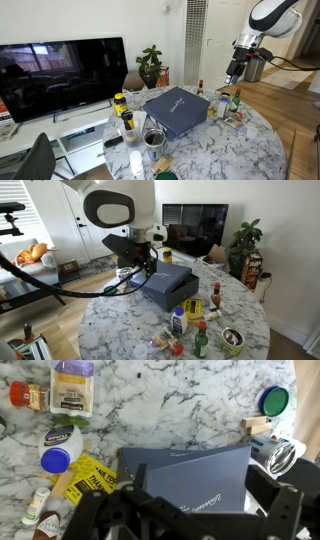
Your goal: Remove the lid from the gray shoe box and place it on the table
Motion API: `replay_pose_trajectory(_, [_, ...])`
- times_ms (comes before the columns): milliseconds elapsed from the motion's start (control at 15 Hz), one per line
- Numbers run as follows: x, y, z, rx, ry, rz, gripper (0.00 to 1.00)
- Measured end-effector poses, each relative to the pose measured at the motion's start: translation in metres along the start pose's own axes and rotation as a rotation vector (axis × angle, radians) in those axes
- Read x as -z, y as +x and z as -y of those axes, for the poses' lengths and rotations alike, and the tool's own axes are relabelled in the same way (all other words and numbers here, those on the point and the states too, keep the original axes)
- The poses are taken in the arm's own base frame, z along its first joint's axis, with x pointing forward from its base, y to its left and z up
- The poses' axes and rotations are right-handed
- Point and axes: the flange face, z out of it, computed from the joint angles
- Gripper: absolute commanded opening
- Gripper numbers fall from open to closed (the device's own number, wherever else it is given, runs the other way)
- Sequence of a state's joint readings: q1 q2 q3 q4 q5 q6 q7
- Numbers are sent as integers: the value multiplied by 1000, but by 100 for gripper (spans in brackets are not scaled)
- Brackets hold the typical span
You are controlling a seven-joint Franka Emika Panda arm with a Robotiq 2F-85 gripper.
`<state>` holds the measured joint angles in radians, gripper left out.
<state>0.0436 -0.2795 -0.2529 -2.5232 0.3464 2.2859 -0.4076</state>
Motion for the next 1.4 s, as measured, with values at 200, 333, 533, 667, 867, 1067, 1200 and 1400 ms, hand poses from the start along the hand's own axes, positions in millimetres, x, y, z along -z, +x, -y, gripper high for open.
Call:
replay_pose_trajectory(200, [-19, 13, -23, -24, 89, -24, 100])
replay_pose_trajectory(333, [-32, 28, -34, -24, 137, -53, 100])
replay_pose_trajectory(533, [-49, 59, -47, -4, 170, -85, 100])
replay_pose_trajectory(667, [-63, 83, -54, 4, 170, -89, 100])
replay_pose_trajectory(867, [-85, 118, -66, 5, 162, -83, 100])
replay_pose_trajectory(1067, [-107, 150, -76, 14, 160, -83, 100])
replay_pose_trajectory(1200, [-118, 168, -83, 18, 163, -89, 100])
replay_pose_trajectory(1400, [-134, 189, -94, 21, 167, -97, 100])
